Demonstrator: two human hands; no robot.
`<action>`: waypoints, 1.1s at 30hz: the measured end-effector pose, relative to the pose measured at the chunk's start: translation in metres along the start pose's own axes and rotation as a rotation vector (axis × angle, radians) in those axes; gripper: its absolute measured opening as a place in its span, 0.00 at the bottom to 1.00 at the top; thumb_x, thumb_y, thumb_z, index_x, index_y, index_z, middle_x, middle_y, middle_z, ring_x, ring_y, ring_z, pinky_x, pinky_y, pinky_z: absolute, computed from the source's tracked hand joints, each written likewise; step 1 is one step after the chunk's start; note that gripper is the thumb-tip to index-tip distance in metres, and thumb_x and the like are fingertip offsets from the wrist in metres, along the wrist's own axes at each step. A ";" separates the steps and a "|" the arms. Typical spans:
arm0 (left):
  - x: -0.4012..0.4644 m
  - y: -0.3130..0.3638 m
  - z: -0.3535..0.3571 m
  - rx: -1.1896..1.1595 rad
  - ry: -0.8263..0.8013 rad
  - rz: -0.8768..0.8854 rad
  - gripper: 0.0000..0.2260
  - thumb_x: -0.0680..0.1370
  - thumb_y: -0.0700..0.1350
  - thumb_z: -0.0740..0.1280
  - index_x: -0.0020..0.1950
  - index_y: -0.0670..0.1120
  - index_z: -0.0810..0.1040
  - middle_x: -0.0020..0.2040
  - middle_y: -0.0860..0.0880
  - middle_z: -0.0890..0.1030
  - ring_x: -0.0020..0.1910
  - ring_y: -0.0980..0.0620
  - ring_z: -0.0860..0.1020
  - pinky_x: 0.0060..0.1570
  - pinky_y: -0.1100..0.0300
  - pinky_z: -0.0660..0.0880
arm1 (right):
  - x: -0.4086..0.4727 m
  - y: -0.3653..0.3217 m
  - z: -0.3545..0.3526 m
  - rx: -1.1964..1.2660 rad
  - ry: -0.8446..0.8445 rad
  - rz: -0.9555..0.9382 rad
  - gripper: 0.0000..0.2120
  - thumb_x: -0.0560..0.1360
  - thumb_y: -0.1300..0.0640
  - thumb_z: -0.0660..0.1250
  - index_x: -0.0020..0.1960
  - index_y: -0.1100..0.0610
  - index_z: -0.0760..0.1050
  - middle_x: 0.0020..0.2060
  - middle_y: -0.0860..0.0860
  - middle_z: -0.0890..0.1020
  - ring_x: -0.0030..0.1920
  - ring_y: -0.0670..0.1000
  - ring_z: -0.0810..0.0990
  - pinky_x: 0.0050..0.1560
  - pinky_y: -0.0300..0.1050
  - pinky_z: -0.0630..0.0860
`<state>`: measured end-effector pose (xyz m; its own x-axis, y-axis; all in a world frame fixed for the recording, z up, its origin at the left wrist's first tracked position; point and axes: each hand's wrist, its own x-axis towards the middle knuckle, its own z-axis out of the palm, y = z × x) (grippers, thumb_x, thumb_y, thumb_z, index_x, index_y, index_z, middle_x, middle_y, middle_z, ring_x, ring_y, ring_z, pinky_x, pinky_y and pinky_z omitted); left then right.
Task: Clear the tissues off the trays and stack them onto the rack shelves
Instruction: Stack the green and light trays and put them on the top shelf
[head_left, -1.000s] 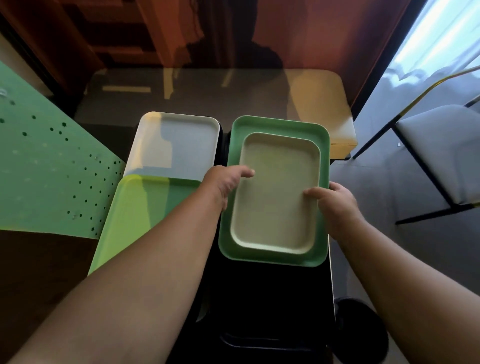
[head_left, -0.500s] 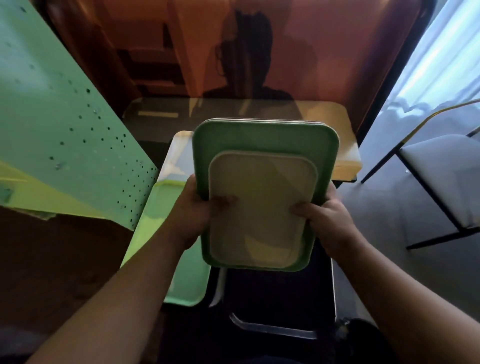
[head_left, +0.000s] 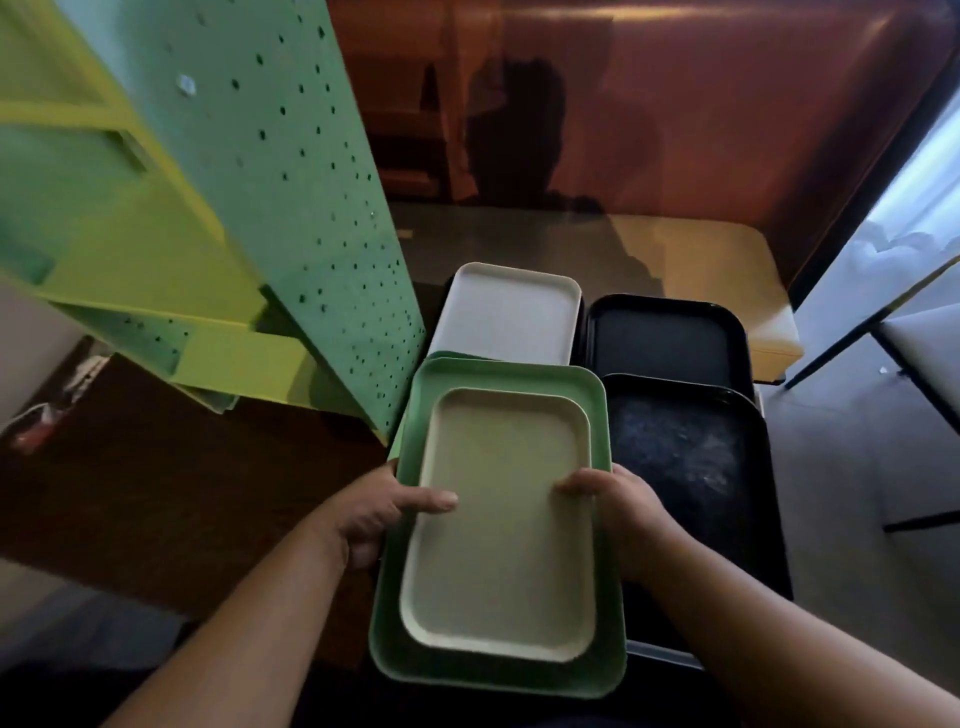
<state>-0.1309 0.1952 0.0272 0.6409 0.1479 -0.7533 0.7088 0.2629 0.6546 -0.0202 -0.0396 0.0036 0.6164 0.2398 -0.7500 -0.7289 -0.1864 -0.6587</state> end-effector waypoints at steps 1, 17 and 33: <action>0.000 -0.007 -0.008 0.010 -0.018 -0.001 0.34 0.60 0.39 0.83 0.63 0.44 0.76 0.56 0.38 0.85 0.56 0.35 0.83 0.58 0.37 0.79 | 0.001 0.006 0.006 0.003 -0.024 0.012 0.17 0.73 0.65 0.72 0.61 0.62 0.75 0.51 0.63 0.83 0.48 0.62 0.84 0.41 0.54 0.80; 0.019 -0.007 -0.074 -0.117 -0.162 0.142 0.30 0.62 0.34 0.75 0.64 0.38 0.76 0.52 0.35 0.86 0.46 0.36 0.86 0.39 0.48 0.83 | 0.040 0.033 0.037 -0.129 0.191 0.006 0.16 0.81 0.63 0.65 0.35 0.58 0.76 0.25 0.50 0.79 0.21 0.45 0.78 0.23 0.40 0.76; 0.036 0.022 -0.068 -0.025 -0.220 0.182 0.29 0.62 0.36 0.76 0.63 0.39 0.77 0.53 0.36 0.86 0.49 0.36 0.85 0.44 0.47 0.83 | 0.012 0.026 0.021 -0.005 0.389 -0.126 0.12 0.81 0.56 0.68 0.64 0.57 0.75 0.52 0.60 0.85 0.48 0.60 0.86 0.42 0.54 0.85</action>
<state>-0.1127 0.2715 0.0105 0.8073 -0.0153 -0.5899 0.5707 0.2744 0.7739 -0.0387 -0.0214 -0.0212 0.7682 -0.1167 -0.6294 -0.6395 -0.1836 -0.7465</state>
